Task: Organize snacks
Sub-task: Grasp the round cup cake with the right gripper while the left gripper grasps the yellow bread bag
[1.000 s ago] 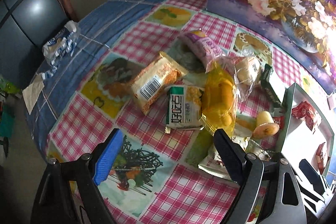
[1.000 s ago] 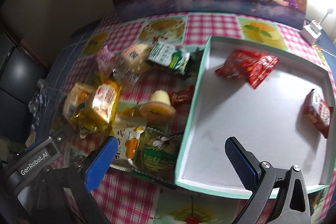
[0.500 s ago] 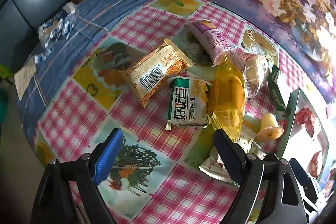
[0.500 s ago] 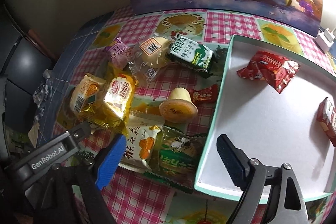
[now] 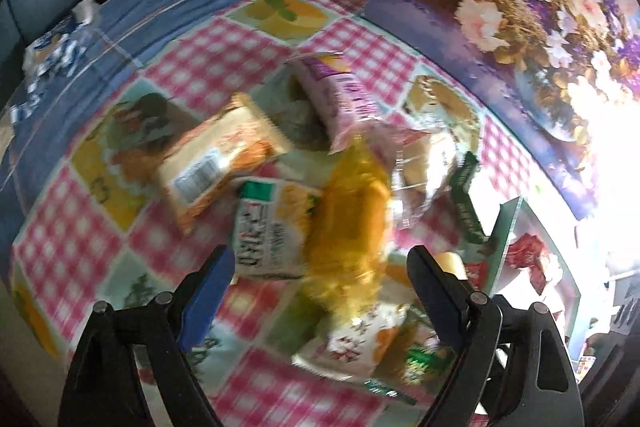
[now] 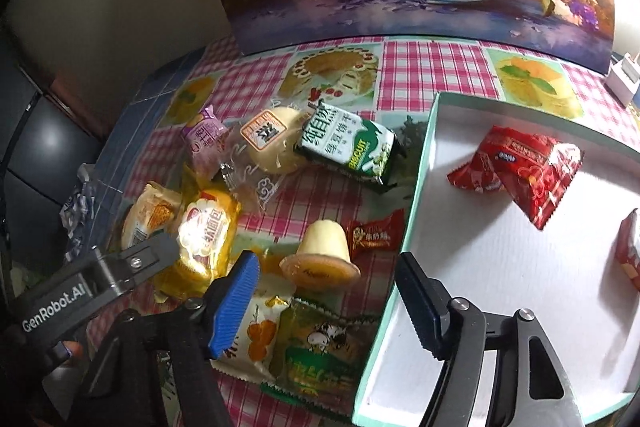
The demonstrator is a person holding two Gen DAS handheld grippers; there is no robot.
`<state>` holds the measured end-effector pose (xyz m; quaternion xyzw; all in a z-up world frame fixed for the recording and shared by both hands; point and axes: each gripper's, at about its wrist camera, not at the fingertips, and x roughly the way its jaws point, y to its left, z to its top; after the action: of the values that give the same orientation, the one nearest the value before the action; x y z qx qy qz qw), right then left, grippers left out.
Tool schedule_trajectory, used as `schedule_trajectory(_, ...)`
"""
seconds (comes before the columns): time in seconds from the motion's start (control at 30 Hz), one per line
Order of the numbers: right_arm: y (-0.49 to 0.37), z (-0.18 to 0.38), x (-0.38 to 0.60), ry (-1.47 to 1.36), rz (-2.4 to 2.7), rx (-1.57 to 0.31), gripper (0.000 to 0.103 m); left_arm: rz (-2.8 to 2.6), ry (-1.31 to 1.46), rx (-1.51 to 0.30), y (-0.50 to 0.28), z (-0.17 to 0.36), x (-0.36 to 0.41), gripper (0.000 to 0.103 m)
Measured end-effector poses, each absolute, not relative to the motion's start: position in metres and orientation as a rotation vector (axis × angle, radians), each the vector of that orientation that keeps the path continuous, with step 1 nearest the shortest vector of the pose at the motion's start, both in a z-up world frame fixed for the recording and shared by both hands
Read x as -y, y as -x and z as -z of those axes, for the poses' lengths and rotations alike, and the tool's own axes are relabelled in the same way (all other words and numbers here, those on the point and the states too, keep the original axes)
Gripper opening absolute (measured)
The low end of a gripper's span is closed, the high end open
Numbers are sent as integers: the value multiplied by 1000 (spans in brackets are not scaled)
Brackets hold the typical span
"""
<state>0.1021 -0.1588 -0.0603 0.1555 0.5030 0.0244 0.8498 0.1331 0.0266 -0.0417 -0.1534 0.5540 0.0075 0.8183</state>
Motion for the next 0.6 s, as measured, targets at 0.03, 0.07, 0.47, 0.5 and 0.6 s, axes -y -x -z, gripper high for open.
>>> schedule_trajectory(0.03,-103,59,158,-325,-57,-1052,67,-3,327,-1178,-135,42,-24,85)
schedule_trajectory(0.07,-103,59,157,-324,-63,-1048,64,3,327,-1176,-135,43,-22,84)
schedule_trajectory(0.47,-115,74,140,-243,-79,-1084,64,47,307,-1206,-143,62,-10,59)
schedule_trajectory(0.5,-116,75,138,-242,-85,-1087,64,51,300,-1206,-143,63,-9,59)
schedule_trajectory(0.6,-117,79,135,-240,-95,-1102,61,59,288,-1212,-144,65,-4,53)
